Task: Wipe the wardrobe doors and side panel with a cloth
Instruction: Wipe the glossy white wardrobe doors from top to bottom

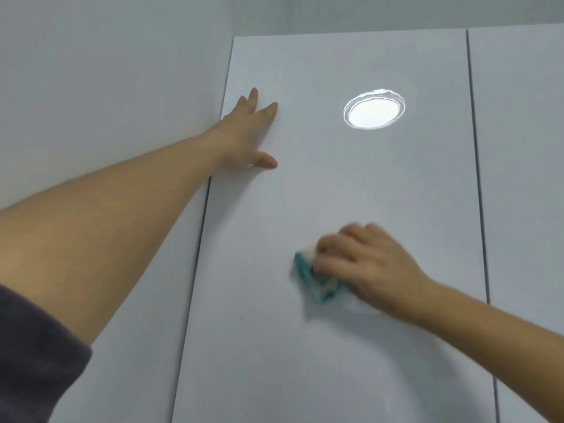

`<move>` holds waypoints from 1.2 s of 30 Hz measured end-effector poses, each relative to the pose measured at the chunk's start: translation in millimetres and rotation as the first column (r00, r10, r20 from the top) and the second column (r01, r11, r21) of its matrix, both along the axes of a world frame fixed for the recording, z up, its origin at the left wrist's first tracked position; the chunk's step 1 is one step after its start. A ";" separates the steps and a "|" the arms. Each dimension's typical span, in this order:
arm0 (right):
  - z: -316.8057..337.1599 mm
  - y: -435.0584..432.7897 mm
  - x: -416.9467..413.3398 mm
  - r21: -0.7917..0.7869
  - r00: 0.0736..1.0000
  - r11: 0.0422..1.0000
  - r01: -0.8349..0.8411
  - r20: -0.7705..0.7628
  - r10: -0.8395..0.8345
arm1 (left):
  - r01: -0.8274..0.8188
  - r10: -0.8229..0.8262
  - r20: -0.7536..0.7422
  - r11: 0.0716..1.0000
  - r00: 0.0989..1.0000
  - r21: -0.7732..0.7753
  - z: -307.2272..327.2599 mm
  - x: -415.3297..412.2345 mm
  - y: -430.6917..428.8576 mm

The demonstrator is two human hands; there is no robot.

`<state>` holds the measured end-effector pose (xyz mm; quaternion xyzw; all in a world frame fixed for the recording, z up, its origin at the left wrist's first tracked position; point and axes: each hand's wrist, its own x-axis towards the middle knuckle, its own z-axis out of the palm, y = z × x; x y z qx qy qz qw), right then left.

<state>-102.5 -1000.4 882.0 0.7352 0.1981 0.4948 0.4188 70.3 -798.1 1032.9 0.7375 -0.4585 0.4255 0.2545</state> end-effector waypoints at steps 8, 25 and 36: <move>21.8 -13.5 -8.5 0.219 0.991 0.969 -0.115 0.099 0.096 | -0.009 0.010 0.025 0.999 1.000 -0.046 -8.9 2.2 -1.3; -21.3 -51.4 -53.3 0.202 0.996 0.976 -0.083 -0.028 0.091 | -0.035 0.037 0.058 0.999 0.998 -0.029 -42.7 -9.3 -23.5; 29.7 -64.3 -65.9 0.382 0.971 0.908 -0.172 0.224 0.090 | -0.015 0.019 0.061 0.998 0.998 -0.060 -45.7 -7.6 -25.5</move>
